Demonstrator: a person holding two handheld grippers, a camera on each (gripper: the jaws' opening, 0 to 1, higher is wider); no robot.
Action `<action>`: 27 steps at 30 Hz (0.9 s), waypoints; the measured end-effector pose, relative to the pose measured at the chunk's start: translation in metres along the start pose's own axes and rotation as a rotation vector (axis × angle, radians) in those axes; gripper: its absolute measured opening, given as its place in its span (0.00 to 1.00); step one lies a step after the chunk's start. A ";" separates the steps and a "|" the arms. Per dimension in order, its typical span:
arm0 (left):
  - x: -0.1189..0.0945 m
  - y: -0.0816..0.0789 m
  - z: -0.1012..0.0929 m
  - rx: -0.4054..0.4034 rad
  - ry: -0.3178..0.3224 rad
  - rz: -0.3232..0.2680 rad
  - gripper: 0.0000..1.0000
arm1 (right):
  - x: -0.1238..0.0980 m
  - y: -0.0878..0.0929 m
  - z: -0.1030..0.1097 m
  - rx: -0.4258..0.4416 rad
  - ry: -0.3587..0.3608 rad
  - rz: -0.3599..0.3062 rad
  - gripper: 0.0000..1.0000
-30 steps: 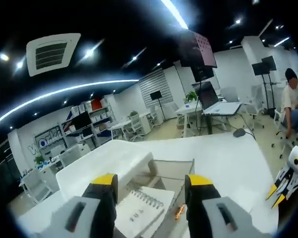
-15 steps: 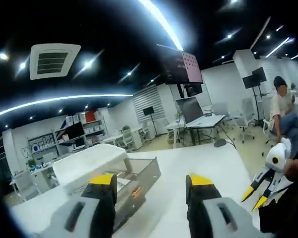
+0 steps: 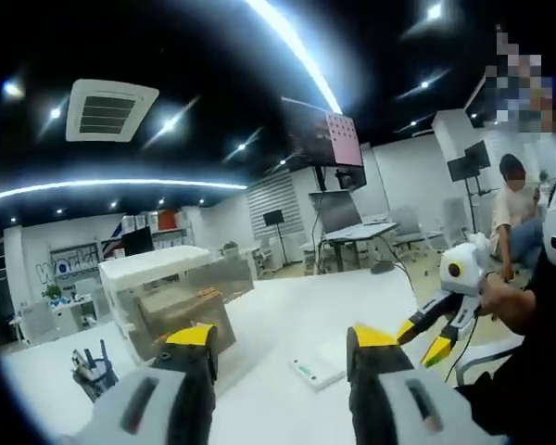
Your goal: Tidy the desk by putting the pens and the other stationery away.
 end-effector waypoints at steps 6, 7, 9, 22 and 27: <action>-0.038 0.034 -0.008 -0.037 -0.052 0.033 0.56 | 0.001 -0.001 0.001 0.010 -0.013 -0.015 0.38; -0.044 0.037 -0.009 -0.048 -0.055 0.035 0.57 | 0.001 -0.001 0.001 0.011 -0.016 -0.016 0.39; -0.054 0.042 -0.011 -0.063 -0.062 0.039 0.57 | 0.001 -0.002 0.002 0.014 -0.020 -0.022 0.39; -0.110 0.072 -0.036 -0.079 -0.160 0.061 0.61 | -0.003 -0.005 0.002 0.046 -0.052 -0.061 0.42; -0.122 0.079 -0.044 -0.109 -0.192 0.030 0.62 | -0.004 -0.004 0.004 0.075 -0.073 -0.082 0.43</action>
Point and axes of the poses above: the point that each gripper's makers call its tool centre point, and the gripper's own axes: x roughly forward along the fingers, z roughly to its left, y roughly out of its underside, the point moved 9 cm from there along -x, roughly backward along the fingers, and after that the axes turned 8 degrees about -x, right-handed, at the moved point
